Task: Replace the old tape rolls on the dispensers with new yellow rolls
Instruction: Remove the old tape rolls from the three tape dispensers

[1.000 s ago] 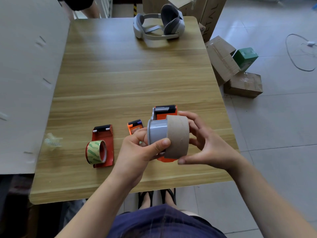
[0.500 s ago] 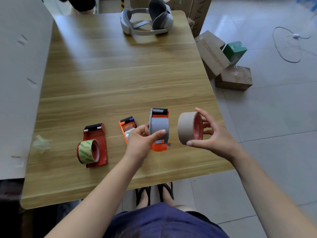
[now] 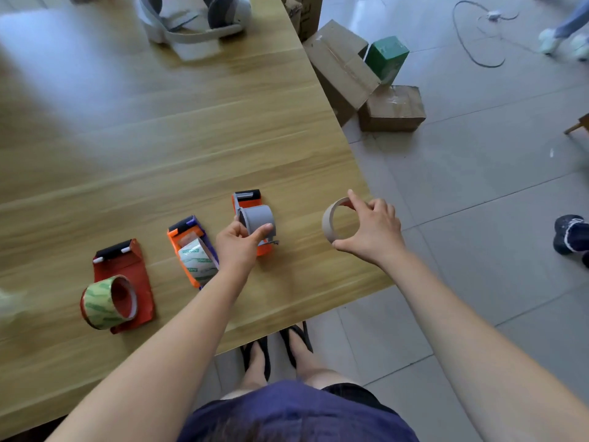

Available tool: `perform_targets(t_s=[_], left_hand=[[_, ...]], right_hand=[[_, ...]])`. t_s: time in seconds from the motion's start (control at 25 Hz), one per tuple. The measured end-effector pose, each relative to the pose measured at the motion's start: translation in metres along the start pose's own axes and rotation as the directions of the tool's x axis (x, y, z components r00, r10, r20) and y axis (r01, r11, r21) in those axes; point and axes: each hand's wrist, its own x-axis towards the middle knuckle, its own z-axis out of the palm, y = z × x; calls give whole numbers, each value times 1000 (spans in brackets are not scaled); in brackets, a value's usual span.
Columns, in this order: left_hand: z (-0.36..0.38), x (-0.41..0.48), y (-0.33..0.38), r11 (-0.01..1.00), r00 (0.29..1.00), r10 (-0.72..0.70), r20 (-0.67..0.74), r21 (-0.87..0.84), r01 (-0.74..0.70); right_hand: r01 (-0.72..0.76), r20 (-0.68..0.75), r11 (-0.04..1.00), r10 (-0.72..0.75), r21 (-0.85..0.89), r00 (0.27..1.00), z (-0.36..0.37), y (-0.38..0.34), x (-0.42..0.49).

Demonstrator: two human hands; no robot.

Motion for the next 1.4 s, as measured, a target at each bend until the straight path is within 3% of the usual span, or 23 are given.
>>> perform_targets(t_s=[0.36, 0.56, 0.64, 0.76, 0.96, 1.16, 1.28, 1.4], left_hand=[[6, -12, -2, 984, 980, -99, -175, 131, 123], [22, -32, 16, 935, 965, 108, -238, 355, -17], [24, -36, 19, 922, 966, 41, -255, 382, 62], [16, -37, 16, 952, 972, -109, -208, 261, 162], [-6, -41, 13, 977, 973, -133, -187, 143, 161], [-38, -43, 20, 999, 963, 11, -269, -29, -20], [-75, -41, 21, 986, 922, 47, -384, -133, -106], [-110, -39, 18, 981, 912, 33, -410, -162, -108]], right_hand=[[-93, 27, 995, 94, -34, 995, 17, 40, 16], [-75, 65, 996, 78, -46, 995, 27, 40, 24], [-72, 90, 995, 78, -65, 993, 34, 39, 28], [-83, 114, 992, 94, -97, 989, 43, 39, 33], [-75, 140, 985, 97, -154, 985, 47, 34, 37], [-38, 169, 970, 80, -241, 982, 24, 0, 43], [98, 112, 989, -86, -108, 990, 16, -51, 41], [213, 72, 962, -228, 174, 971, 11, -105, 33]])
